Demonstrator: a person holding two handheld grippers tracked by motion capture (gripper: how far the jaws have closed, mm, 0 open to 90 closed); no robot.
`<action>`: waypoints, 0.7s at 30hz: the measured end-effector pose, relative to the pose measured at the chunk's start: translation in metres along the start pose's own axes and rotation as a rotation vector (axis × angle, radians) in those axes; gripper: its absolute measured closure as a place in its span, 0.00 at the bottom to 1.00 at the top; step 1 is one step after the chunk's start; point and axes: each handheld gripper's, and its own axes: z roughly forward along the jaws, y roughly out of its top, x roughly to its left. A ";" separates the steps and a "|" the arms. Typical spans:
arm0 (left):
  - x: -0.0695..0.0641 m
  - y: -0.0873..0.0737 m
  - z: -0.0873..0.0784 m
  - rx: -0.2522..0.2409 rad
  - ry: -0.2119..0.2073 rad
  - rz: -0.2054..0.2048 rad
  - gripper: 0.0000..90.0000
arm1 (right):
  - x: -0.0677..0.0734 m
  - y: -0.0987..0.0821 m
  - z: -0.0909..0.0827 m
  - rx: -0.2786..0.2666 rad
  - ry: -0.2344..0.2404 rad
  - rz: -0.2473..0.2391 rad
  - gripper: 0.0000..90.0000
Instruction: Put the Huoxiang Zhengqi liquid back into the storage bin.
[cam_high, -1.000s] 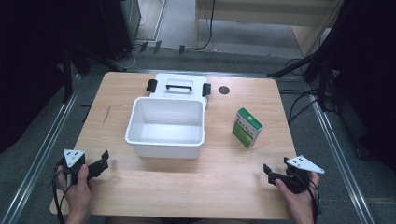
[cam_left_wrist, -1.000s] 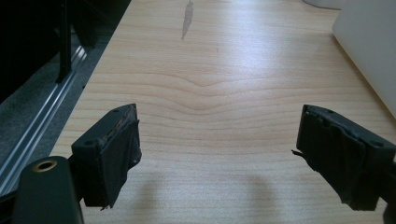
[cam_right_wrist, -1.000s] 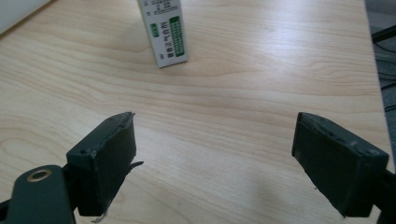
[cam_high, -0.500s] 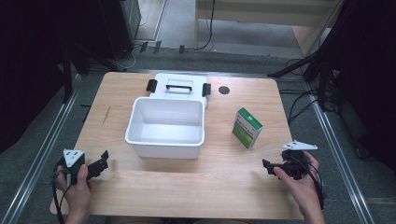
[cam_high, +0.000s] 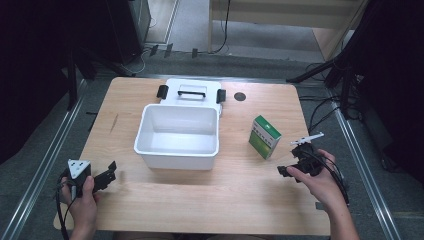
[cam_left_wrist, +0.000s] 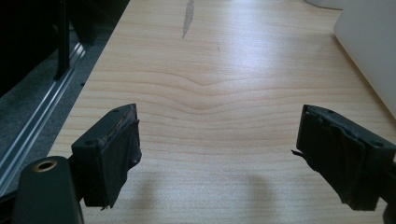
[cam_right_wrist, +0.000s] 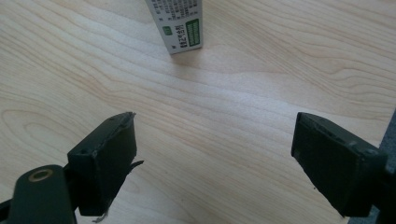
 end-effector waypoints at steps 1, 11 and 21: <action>0.000 0.000 0.000 -0.001 0.000 -0.003 0.16 | 0.000 0.003 0.000 0.021 0.001 -0.008 0.15; 0.001 0.000 0.000 0.000 -0.005 -0.007 0.16 | 0.005 0.040 -0.013 0.087 -0.011 -0.058 0.15; 0.001 0.000 0.000 -0.005 -0.007 -0.009 0.16 | 0.013 0.066 -0.021 0.129 -0.013 -0.119 0.15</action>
